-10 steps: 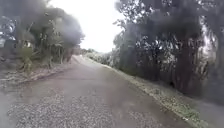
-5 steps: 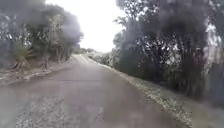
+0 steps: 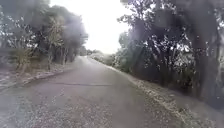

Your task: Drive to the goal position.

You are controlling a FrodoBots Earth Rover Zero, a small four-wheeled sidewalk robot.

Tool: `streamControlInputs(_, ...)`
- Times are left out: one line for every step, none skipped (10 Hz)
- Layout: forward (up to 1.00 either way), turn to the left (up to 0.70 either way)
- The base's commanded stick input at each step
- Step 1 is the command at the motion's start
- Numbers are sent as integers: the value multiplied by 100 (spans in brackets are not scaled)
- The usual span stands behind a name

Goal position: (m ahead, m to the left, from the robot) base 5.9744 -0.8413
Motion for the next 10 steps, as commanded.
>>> streamControlInputs(70,35)
streamControlInputs(70,34)
streamControlInputs(70,30)
streamControlInputs(70,18)
streamControlInputs(70,6)
streamControlInputs(70,2)
streamControlInputs(70,8)
streamControlInputs(70,21)
streamControlInputs(70,30)
streamControlInputs(70,35)
